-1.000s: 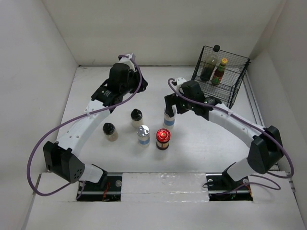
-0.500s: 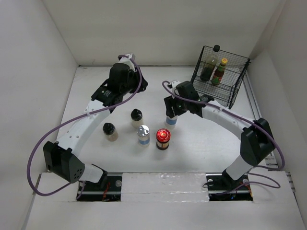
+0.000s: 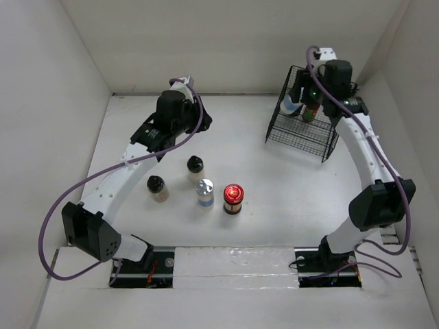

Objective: Organize the condiment bottles

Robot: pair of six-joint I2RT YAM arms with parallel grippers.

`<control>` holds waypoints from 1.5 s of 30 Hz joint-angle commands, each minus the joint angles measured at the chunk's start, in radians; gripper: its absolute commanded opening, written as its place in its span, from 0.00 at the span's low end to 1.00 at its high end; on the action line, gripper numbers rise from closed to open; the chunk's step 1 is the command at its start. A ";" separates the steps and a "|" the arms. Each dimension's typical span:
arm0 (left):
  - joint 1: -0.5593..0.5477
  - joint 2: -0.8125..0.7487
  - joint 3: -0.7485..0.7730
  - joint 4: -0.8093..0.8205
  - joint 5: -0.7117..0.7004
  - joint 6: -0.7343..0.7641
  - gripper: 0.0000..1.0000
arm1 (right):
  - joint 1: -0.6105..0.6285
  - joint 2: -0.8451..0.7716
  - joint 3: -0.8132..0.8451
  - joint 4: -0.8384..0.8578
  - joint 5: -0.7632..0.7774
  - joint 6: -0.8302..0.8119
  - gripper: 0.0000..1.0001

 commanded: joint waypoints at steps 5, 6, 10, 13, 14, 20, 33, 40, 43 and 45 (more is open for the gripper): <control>0.000 -0.010 0.032 0.045 0.022 0.000 0.33 | -0.132 0.108 0.219 0.091 -0.048 0.000 0.27; 0.000 -0.010 0.032 0.045 0.022 0.000 0.33 | -0.141 0.131 0.250 0.091 -0.057 0.000 0.25; 0.000 -0.001 0.032 0.045 0.032 0.000 0.33 | -0.155 0.220 0.338 0.079 -0.046 0.000 0.25; 0.000 -0.001 0.032 0.045 0.022 0.000 0.33 | -0.155 0.234 0.338 0.065 -0.028 -0.012 0.25; 0.000 -0.001 0.032 0.045 0.022 0.000 0.33 | -0.155 0.234 0.309 0.056 -0.028 -0.021 0.25; 0.000 -0.001 0.032 0.045 0.022 0.000 0.33 | -0.125 0.199 0.200 0.066 0.033 -0.030 0.25; 0.000 -0.001 0.012 0.054 0.032 0.000 0.33 | -0.095 0.438 0.362 -0.050 0.047 -0.050 0.40; 0.000 -0.010 0.002 0.072 0.053 -0.011 0.33 | -0.086 0.487 0.424 -0.102 0.044 -0.018 0.66; 0.000 -0.010 0.002 0.072 0.053 -0.022 0.33 | -0.086 0.432 0.404 -0.092 0.055 -0.018 0.79; 0.000 -0.010 0.002 0.072 0.064 -0.022 0.34 | -0.075 0.370 0.370 -0.083 0.067 -0.009 0.85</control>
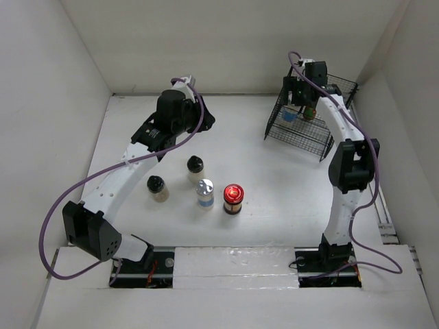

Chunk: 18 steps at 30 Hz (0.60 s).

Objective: Organize the condiment bottles

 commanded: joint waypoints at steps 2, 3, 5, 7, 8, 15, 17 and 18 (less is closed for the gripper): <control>0.000 -0.007 0.024 0.049 0.030 -0.020 0.36 | 0.029 -0.190 -0.040 0.050 0.030 0.017 0.88; 0.000 -0.007 0.040 0.049 0.031 -0.020 0.36 | 0.050 -0.222 -0.065 0.073 0.045 0.017 0.88; 0.000 -0.007 0.064 0.038 0.031 -0.020 0.38 | 0.069 -0.330 -0.157 0.094 0.091 0.017 0.88; 0.000 0.002 0.079 0.038 0.031 -0.011 0.40 | 0.115 -0.459 -0.309 0.160 0.105 0.017 0.73; 0.000 0.002 0.089 0.028 0.031 -0.011 0.40 | 0.133 -0.504 -0.370 0.188 0.105 0.017 0.55; 0.029 0.048 0.257 -0.060 -0.084 0.021 0.28 | 0.458 -0.791 -0.772 0.329 -0.094 -0.019 0.22; 0.044 0.059 0.293 -0.083 -0.155 0.003 0.10 | 0.574 -0.818 -0.813 0.349 -0.128 -0.028 0.52; 0.044 0.059 0.302 -0.112 -0.188 0.003 0.10 | 0.607 -0.827 -0.843 0.358 -0.146 -0.049 0.81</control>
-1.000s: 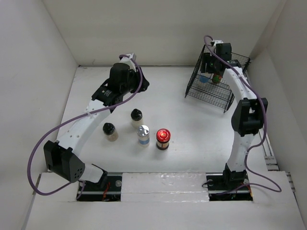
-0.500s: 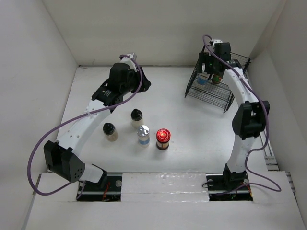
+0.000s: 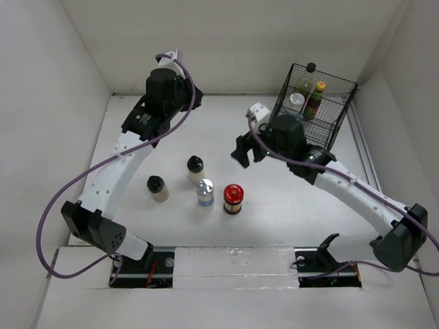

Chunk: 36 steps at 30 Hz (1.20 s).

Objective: Organize the condiment bottles

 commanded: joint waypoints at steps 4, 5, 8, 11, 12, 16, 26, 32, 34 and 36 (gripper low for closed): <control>0.017 -0.018 0.080 -0.098 -0.234 -0.029 0.33 | 0.209 0.057 -0.015 0.005 -0.097 -0.141 1.00; 0.026 -0.018 0.071 -0.098 -0.267 -0.041 0.43 | 0.224 0.078 -0.003 -0.013 -0.083 -0.150 1.00; 0.026 -0.044 0.057 -0.119 -0.309 -0.032 0.78 | 0.281 0.150 0.037 -0.050 -0.083 -0.170 1.00; 0.026 -0.044 0.048 -0.155 -0.318 -0.032 0.82 | 0.353 0.198 0.066 -0.061 -0.074 -0.184 1.00; 0.026 -0.044 0.038 -0.155 -0.318 -0.032 0.82 | 0.362 0.212 0.077 -0.075 -0.074 -0.196 1.00; 0.026 -0.053 0.016 -0.164 -0.318 -0.052 0.84 | 0.375 0.259 0.114 -0.087 -0.074 -0.231 1.00; 0.069 -0.015 -0.015 -0.204 -0.351 -0.061 0.89 | 0.375 0.371 0.123 -0.008 -0.069 -0.232 0.96; 0.153 -0.015 -0.042 -0.143 -0.213 -0.061 0.89 | 0.375 0.391 0.123 0.043 -0.080 -0.212 0.80; 0.153 -0.015 -0.042 -0.143 -0.200 -0.048 0.89 | 0.375 0.378 0.105 0.074 -0.080 -0.203 0.63; 0.153 -0.027 -0.079 -0.132 -0.191 -0.048 0.89 | 0.375 0.367 0.105 0.084 -0.080 -0.193 0.51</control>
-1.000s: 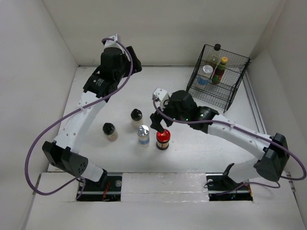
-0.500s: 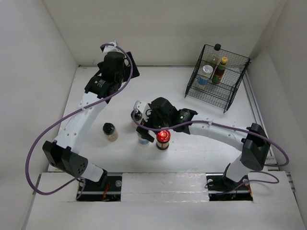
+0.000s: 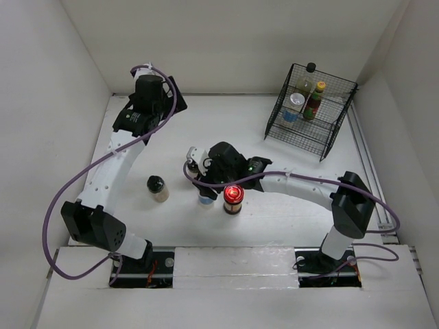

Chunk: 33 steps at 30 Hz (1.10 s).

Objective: Organize the condiment bottles

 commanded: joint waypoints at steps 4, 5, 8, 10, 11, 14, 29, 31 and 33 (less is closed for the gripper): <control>-0.009 -0.056 -0.091 0.079 0.099 0.009 0.89 | -0.001 -0.087 0.040 0.078 0.070 0.015 0.36; -0.009 -0.057 -0.100 0.079 0.112 0.009 0.88 | -0.001 -0.109 0.054 0.053 0.095 0.015 0.35; -0.009 -0.066 -0.118 0.108 0.152 0.020 0.88 | -0.069 -0.207 0.119 0.030 0.149 0.015 0.35; -0.050 -0.066 -0.118 0.129 0.152 0.030 0.87 | -0.126 -0.280 0.149 0.041 0.149 0.025 0.35; -0.061 -0.066 -0.106 0.130 0.162 0.030 0.87 | -0.189 -0.302 0.160 0.041 0.166 0.025 0.35; -0.061 -0.057 -0.095 0.165 0.260 0.020 0.87 | -0.295 -0.353 0.229 -0.007 0.242 0.035 0.33; -0.266 -0.037 -0.095 0.214 0.290 0.073 0.87 | -0.974 -0.215 0.445 -0.031 0.269 0.110 0.31; -0.266 -0.046 -0.117 0.214 0.290 0.085 0.87 | -0.998 -0.178 0.455 -0.015 0.258 0.110 0.31; -0.266 -0.056 -0.128 0.214 0.276 0.085 0.87 | -1.028 -0.150 0.478 -0.015 0.238 0.110 0.31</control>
